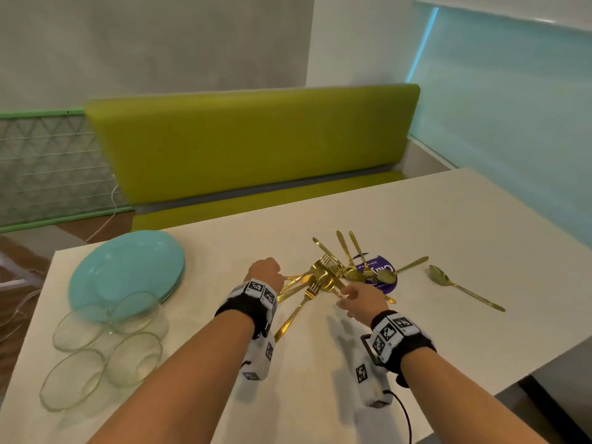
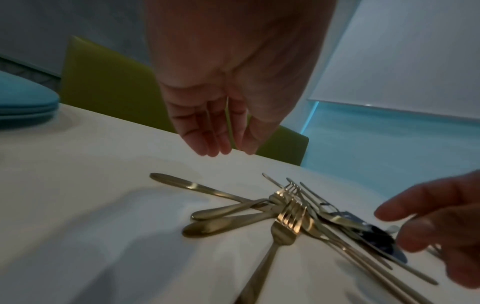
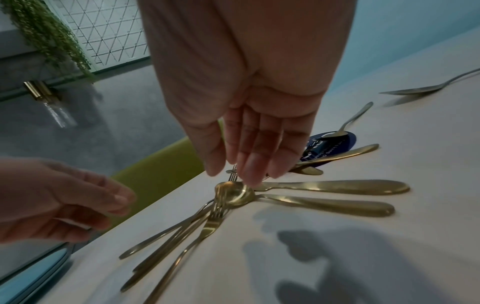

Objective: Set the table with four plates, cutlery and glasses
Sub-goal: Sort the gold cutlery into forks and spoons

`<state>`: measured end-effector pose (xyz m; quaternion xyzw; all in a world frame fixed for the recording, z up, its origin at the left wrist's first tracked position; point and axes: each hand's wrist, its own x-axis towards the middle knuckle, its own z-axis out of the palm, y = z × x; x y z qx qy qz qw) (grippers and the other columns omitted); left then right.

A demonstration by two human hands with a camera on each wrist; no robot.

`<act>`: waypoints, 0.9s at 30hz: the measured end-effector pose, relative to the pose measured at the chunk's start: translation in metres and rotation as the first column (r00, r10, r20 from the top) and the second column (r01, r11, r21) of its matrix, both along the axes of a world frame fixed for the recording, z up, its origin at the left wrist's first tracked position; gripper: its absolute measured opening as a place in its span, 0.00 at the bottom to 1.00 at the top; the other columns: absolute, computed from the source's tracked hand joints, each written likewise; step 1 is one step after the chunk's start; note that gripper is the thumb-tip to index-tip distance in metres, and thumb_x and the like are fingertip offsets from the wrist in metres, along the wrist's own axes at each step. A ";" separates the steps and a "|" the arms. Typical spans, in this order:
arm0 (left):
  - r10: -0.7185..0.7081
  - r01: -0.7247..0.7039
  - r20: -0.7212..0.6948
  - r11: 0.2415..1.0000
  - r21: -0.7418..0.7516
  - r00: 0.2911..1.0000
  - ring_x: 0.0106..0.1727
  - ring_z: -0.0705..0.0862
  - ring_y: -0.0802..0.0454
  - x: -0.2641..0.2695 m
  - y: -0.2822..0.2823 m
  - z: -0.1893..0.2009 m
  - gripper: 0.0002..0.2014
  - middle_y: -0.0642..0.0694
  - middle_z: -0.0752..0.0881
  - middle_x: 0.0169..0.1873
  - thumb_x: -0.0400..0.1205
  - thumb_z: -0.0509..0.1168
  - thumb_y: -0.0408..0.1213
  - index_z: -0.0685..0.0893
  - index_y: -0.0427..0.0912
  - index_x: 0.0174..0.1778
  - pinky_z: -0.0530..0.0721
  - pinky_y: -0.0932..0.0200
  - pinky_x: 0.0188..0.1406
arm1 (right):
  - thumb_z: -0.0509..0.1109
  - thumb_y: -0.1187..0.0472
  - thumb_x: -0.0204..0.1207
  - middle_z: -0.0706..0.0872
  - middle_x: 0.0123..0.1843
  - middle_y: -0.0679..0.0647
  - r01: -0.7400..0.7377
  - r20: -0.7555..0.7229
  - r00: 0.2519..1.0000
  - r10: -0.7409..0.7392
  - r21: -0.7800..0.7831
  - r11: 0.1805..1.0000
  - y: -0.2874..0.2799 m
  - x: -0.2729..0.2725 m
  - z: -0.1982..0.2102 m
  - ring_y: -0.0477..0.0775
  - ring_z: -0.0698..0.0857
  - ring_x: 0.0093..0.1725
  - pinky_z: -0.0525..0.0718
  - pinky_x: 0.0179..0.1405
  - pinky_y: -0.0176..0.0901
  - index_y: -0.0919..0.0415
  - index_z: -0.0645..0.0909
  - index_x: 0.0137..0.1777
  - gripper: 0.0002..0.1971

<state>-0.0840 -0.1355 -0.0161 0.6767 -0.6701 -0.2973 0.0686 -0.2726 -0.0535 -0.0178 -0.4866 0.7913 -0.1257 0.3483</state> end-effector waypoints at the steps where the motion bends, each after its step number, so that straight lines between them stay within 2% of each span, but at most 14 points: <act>1: -0.030 0.029 0.029 0.999 0.018 0.999 0.70 0.78 0.43 -0.008 -0.005 -0.005 0.17 0.41 0.79 0.68 0.84 0.57 0.34 0.78 0.40 0.69 0.76 0.54 0.70 | 0.72 0.57 0.76 0.85 0.57 0.54 -0.006 0.004 1.000 0.006 0.001 1.000 -0.005 -0.006 -0.002 0.53 0.85 0.55 0.81 0.59 0.41 0.60 0.80 0.62 0.16; 3: -0.068 0.066 0.070 0.997 0.030 0.995 0.73 0.74 0.46 -0.021 -0.016 -0.016 0.17 0.43 0.77 0.71 0.85 0.55 0.34 0.76 0.41 0.70 0.71 0.59 0.72 | 0.71 0.57 0.76 0.83 0.53 0.50 -0.027 0.011 1.000 0.027 0.006 1.000 -0.016 -0.017 -0.006 0.49 0.82 0.52 0.78 0.54 0.35 0.59 0.81 0.61 0.14; 6: -0.096 0.092 0.081 0.994 0.056 0.992 0.73 0.74 0.48 -0.039 -0.030 -0.030 0.17 0.44 0.78 0.71 0.85 0.55 0.35 0.76 0.42 0.70 0.69 0.60 0.72 | 0.71 0.58 0.77 0.81 0.48 0.47 -0.051 0.045 0.998 0.051 0.005 0.999 -0.029 -0.027 -0.013 0.45 0.79 0.48 0.77 0.50 0.32 0.59 0.82 0.56 0.10; 9: -0.116 0.107 0.099 0.990 0.086 0.988 0.69 0.79 0.47 -0.054 -0.037 -0.041 0.16 0.43 0.82 0.67 0.84 0.57 0.36 0.80 0.42 0.67 0.75 0.59 0.67 | 0.70 0.59 0.77 0.81 0.44 0.46 -0.080 0.089 0.993 0.078 0.017 0.997 -0.035 -0.031 -0.023 0.44 0.79 0.47 0.75 0.42 0.27 0.57 0.82 0.50 0.04; 10: -0.128 0.119 0.107 0.989 0.088 0.986 0.66 0.81 0.47 -0.058 -0.038 -0.043 0.15 0.42 0.83 0.64 0.84 0.58 0.37 0.82 0.42 0.65 0.77 0.58 0.64 | 0.70 0.60 0.77 0.81 0.43 0.45 -0.079 0.105 0.992 0.077 0.020 0.997 -0.036 -0.031 -0.025 0.43 0.79 0.47 0.76 0.44 0.27 0.56 0.81 0.47 0.02; 13: -0.164 0.151 0.145 0.984 0.095 0.976 0.60 0.83 0.47 -0.064 -0.042 -0.048 0.13 0.43 0.86 0.57 0.83 0.61 0.39 0.86 0.42 0.59 0.81 0.58 0.59 | 0.69 0.61 0.78 0.81 0.44 0.46 -0.074 0.128 0.989 0.070 0.028 0.997 -0.040 -0.032 -0.030 0.44 0.81 0.48 0.77 0.50 0.31 0.54 0.79 0.44 0.02; 17: -0.184 0.169 0.187 0.981 0.090 0.965 0.56 0.85 0.49 -0.064 -0.049 -0.052 0.12 0.45 0.88 0.52 0.83 0.60 0.38 0.88 0.44 0.55 0.85 0.56 0.58 | 0.69 0.61 0.78 0.80 0.38 0.44 -0.066 0.131 0.989 0.063 0.018 0.998 -0.043 -0.030 -0.037 0.43 0.81 0.45 0.75 0.39 0.25 0.57 0.79 0.43 0.03; 19: -0.186 0.169 0.215 0.981 0.098 0.959 0.55 0.85 0.49 -0.062 -0.048 -0.051 0.13 0.45 0.88 0.51 0.83 0.58 0.37 0.88 0.43 0.54 0.86 0.56 0.57 | 0.68 0.61 0.78 0.80 0.40 0.46 -0.063 0.135 0.989 0.059 0.025 0.998 -0.041 -0.025 -0.039 0.40 0.79 0.41 0.74 0.36 0.23 0.59 0.79 0.43 0.04; 21: -0.174 0.156 0.222 0.983 0.097 0.960 0.56 0.85 0.47 -0.058 -0.049 -0.049 0.13 0.43 0.88 0.52 0.83 0.58 0.37 0.87 0.40 0.54 0.85 0.55 0.57 | 0.67 0.61 0.79 0.82 0.45 0.50 -0.072 0.119 0.991 0.067 0.039 0.997 -0.040 -0.018 -0.042 0.42 0.81 0.43 0.76 0.38 0.24 0.59 0.80 0.44 0.04; 22: -0.166 0.149 0.211 0.984 0.095 0.963 0.57 0.85 0.46 -0.055 -0.050 -0.048 0.13 0.43 0.88 0.53 0.83 0.58 0.37 0.87 0.39 0.55 0.85 0.54 0.58 | 0.66 0.60 0.79 0.84 0.48 0.52 -0.070 0.120 0.991 0.063 0.057 0.996 -0.040 -0.013 -0.042 0.46 0.83 0.47 0.79 0.44 0.26 0.59 0.80 0.44 0.04; 24: -0.134 0.118 0.164 0.987 0.105 0.977 0.58 0.85 0.44 -0.047 -0.051 -0.045 0.14 0.41 0.87 0.56 0.84 0.58 0.38 0.84 0.37 0.58 0.84 0.52 0.59 | 0.66 0.59 0.79 0.87 0.53 0.57 -0.071 0.113 0.992 0.059 0.106 0.992 -0.038 -0.001 -0.042 0.52 0.85 0.53 0.82 0.54 0.36 0.59 0.80 0.46 0.05; 27: -0.015 0.013 0.046 0.999 0.045 0.999 0.62 0.82 0.41 -0.036 -0.050 -0.032 0.16 0.38 0.85 0.59 0.86 0.54 0.40 0.79 0.34 0.62 0.81 0.51 0.61 | 0.69 0.54 0.77 0.84 0.46 0.55 -0.068 0.102 0.993 0.052 0.163 0.984 -0.033 0.022 -0.042 0.49 0.81 0.47 0.79 0.49 0.36 0.57 0.78 0.41 0.08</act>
